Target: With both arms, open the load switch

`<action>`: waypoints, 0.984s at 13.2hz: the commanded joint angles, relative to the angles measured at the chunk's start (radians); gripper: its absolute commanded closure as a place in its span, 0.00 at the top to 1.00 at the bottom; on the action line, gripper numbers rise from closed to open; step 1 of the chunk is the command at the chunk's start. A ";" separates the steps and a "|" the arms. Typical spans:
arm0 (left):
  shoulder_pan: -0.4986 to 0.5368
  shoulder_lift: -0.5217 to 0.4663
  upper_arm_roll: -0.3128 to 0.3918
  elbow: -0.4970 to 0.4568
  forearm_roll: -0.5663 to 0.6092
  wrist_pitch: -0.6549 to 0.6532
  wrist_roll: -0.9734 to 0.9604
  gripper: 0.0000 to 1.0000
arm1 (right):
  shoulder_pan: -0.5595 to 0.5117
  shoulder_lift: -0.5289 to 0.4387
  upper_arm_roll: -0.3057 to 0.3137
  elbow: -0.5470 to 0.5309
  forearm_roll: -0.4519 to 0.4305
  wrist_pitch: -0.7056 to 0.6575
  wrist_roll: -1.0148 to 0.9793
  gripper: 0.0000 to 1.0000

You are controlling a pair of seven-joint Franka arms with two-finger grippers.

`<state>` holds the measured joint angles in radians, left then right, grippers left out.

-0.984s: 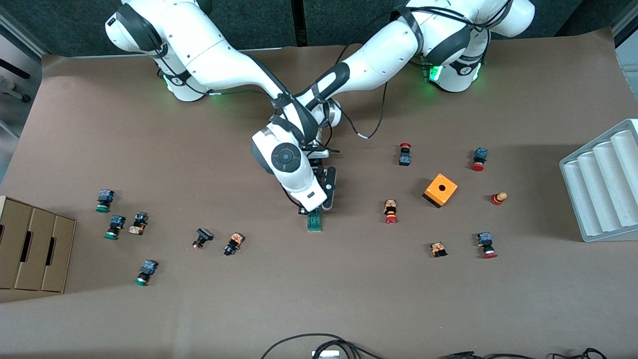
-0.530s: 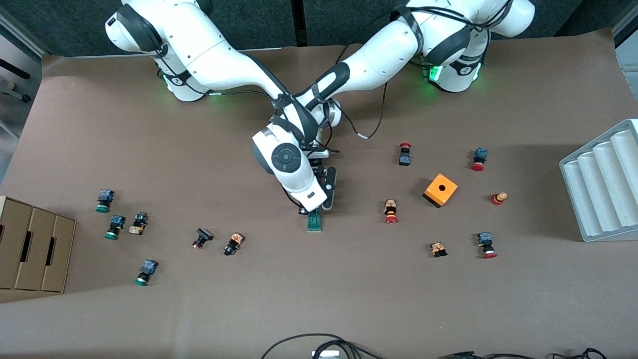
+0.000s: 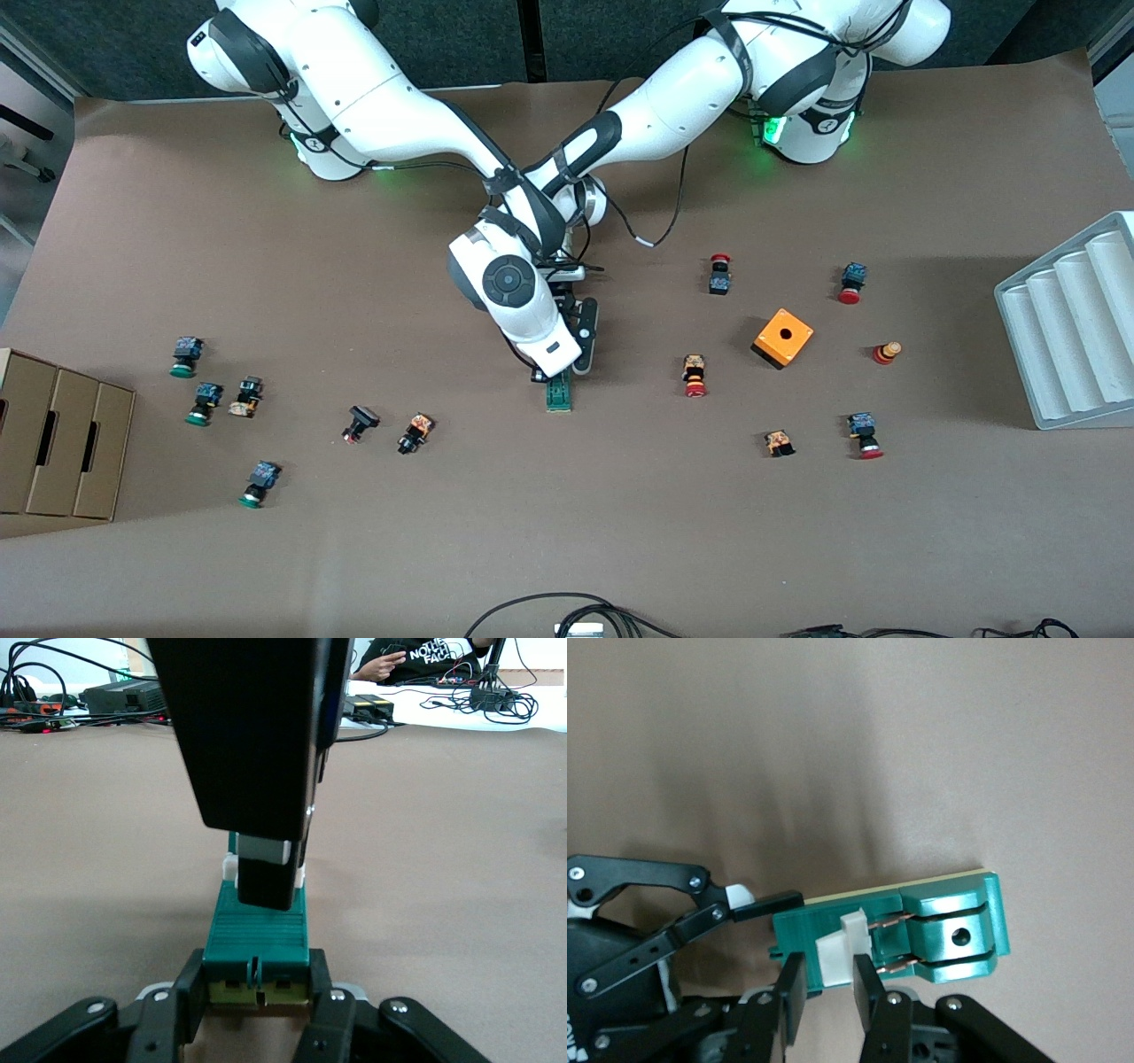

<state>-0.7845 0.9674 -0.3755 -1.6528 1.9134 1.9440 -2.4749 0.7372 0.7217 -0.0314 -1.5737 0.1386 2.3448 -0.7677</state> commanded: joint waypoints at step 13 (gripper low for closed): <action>-0.004 -0.003 0.024 0.016 0.015 0.006 -0.002 0.98 | -0.001 -0.182 -0.018 0.003 -0.002 -0.103 0.102 1.00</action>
<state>-0.7844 0.9674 -0.3725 -1.6516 1.9147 1.9440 -2.4749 0.7371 0.5928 -0.0431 -1.5606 0.1387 2.2946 -0.7284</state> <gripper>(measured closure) 0.463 0.000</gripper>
